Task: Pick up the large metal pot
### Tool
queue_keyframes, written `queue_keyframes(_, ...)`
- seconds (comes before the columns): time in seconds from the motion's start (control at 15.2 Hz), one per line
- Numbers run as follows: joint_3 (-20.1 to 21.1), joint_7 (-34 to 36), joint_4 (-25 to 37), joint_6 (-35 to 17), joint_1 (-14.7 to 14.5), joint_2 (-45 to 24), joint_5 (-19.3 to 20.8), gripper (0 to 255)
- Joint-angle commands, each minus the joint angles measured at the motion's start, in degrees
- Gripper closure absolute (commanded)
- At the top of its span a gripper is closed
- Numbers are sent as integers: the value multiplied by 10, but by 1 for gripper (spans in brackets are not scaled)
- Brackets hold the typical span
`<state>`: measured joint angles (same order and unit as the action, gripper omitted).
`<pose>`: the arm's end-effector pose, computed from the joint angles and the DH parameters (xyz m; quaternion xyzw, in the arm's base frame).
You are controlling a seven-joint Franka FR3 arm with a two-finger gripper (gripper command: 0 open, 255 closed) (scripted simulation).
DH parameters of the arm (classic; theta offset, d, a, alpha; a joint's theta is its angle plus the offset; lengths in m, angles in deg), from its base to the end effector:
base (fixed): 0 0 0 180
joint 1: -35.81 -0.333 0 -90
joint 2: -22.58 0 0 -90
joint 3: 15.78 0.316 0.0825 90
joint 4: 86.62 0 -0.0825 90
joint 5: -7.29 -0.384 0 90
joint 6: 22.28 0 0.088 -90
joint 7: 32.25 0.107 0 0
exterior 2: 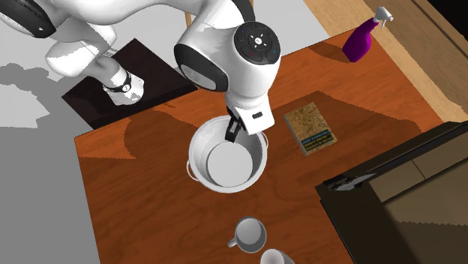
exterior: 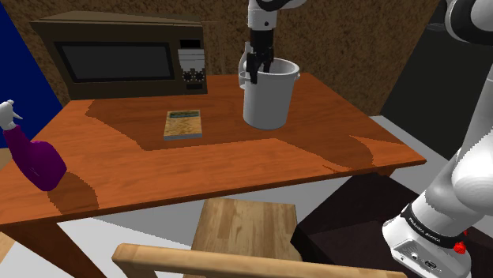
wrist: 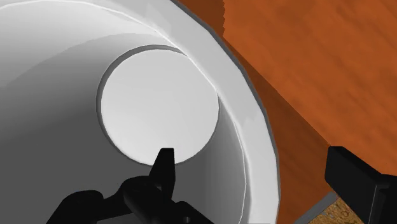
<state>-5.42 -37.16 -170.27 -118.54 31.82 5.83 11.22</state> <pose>0.6269 0.1389 0.5131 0.9850 0.1692 -0.0330 0.0107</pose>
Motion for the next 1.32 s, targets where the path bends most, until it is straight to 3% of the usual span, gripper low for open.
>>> queue_keyframes(0.0,0,1,-8,-8,0,0,0,0)
queue_keyframes(0.07,0,1,-10,-9,0,1,0,255)
queue_keyframes(0.66,0,1,-7,-8,0,0,0,255)
queue_keyframes(1.25,1,-1,75,66,-4,-9,1,255)
